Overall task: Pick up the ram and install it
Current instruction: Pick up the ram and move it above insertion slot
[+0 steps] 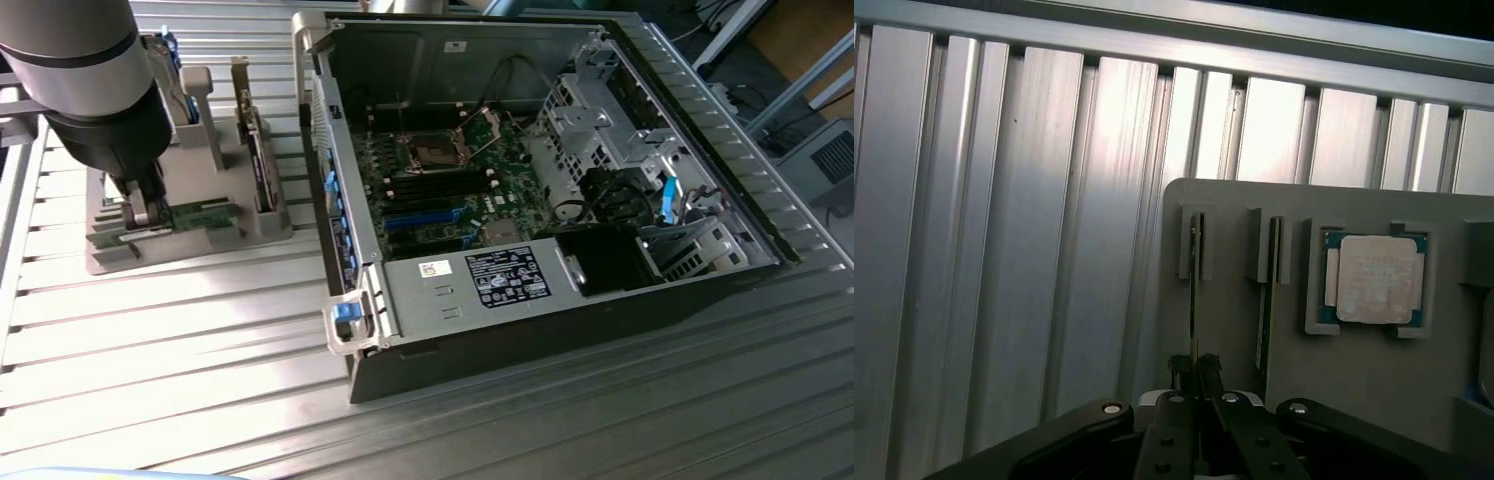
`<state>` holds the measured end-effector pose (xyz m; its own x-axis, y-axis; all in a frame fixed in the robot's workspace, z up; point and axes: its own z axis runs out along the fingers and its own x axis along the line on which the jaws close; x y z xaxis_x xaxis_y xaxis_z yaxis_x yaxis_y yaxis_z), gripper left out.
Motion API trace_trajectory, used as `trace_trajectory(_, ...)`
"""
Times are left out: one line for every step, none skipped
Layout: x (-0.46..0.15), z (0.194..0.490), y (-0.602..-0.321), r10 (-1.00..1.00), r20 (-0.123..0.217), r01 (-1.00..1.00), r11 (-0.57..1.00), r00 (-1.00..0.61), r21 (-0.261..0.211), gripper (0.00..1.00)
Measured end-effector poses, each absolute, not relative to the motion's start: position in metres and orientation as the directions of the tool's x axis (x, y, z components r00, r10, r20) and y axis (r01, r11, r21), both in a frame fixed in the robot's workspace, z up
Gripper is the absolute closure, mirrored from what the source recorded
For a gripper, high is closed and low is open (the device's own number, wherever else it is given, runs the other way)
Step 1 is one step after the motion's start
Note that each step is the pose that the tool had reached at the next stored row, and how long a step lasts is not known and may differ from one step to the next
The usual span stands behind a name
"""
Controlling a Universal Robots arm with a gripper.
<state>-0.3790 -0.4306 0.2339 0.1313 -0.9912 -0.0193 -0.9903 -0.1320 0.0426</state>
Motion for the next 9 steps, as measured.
trace_trajectory(-0.379,0.235,-0.431,-0.991,-0.019,-0.99,-0.132,0.131,0.043,0.87)
trace_trajectory(-0.379,0.236,-0.431,-0.991,-0.019,-0.99,-0.132,0.131,0.043,0.87)
trace_trajectory(-0.379,0.237,-0.431,-0.991,-0.019,-0.99,-0.132,0.131,0.043,0.87)
trace_trajectory(-0.379,0.238,-0.431,-0.991,-0.019,-0.99,-0.132,0.131,0.043,0.87)
trace_trajectory(-0.379,0.24,-0.431,-0.991,-0.019,-0.99,-0.132,0.131,0.043,0.87)
trace_trajectory(-0.379,0.243,-0.431,-0.991,-0.019,-0.99,-0.132,0.131,0.042,0.87)
trace_trajectory(-0.379,0.246,-0.431,-0.991,-0.019,-0.99,-0.132,0.131,0.043,0.87)
trace_trajectory(-0.379,0.248,-0.431,-0.991,-0.019,-0.99,-0.132,0.131,0.042,0.87)
trace_trajectory(-0.379,0.249,-0.431,-0.991,-0.019,-0.99,-0.132,0.131,0.043,0.87)
